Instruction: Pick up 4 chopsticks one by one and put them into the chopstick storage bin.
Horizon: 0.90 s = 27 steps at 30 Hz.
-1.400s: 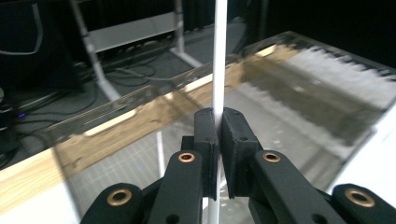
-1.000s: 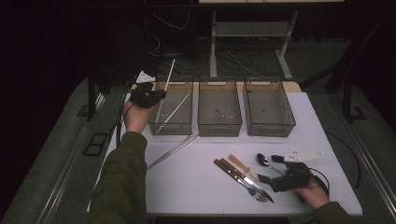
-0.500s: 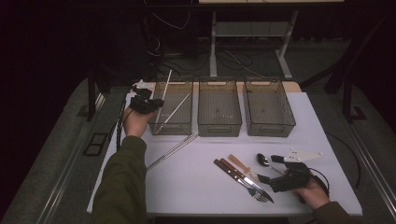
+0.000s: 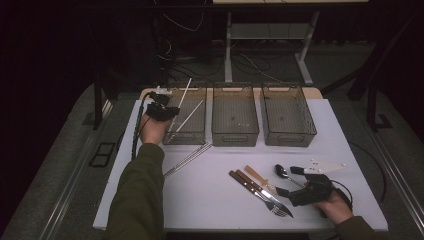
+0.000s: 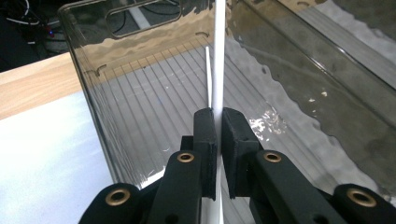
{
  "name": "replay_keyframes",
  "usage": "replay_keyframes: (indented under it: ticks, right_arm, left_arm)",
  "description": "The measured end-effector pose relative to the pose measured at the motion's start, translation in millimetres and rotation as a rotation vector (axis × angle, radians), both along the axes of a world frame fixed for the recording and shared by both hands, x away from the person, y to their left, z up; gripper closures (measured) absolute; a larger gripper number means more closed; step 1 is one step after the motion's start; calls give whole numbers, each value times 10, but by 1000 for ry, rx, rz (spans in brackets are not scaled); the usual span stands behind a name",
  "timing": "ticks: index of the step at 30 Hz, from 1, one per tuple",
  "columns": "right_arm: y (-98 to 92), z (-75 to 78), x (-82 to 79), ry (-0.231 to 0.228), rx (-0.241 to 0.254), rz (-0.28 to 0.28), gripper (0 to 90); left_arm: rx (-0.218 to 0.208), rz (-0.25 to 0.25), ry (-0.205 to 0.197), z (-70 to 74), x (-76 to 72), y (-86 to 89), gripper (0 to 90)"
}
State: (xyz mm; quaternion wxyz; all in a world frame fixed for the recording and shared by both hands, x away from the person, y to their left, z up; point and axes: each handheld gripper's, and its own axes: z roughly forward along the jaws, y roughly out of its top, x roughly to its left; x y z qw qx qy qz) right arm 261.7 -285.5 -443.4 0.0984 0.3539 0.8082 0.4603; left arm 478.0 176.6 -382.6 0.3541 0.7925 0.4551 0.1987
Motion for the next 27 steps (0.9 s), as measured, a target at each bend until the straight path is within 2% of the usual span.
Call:
replay_keyframes:
  ticks: [5, 8, 14, 18, 24, 27]
  right_arm:
    - [1, 1, -3, 0, 1, 2, 38]
    - [2, 3, -5, 0, 2, 1, 38]
    - [4, 3, -6, -1, 2, 2, 38]
    - [6, 2, -5, -1, 3, 3, 38]
    - [10, 1, -5, -1, 1, 4, 38]
    - [14, 2, -7, -1, -1, 4, 38]
  left_arm:
    - [24, -4, 8, -43, 27, -52, 835]
    - [37, -5, 30, -80, 44, -67, 831]
    - [38, -3, 36, -98, 44, -71, 833]
    - [17, -8, 22, -61, 24, -74, 824]
    - [-17, -50, 0, 42, -53, -88, 777]
    - [-52, -68, -2, 107, -111, -88, 739]
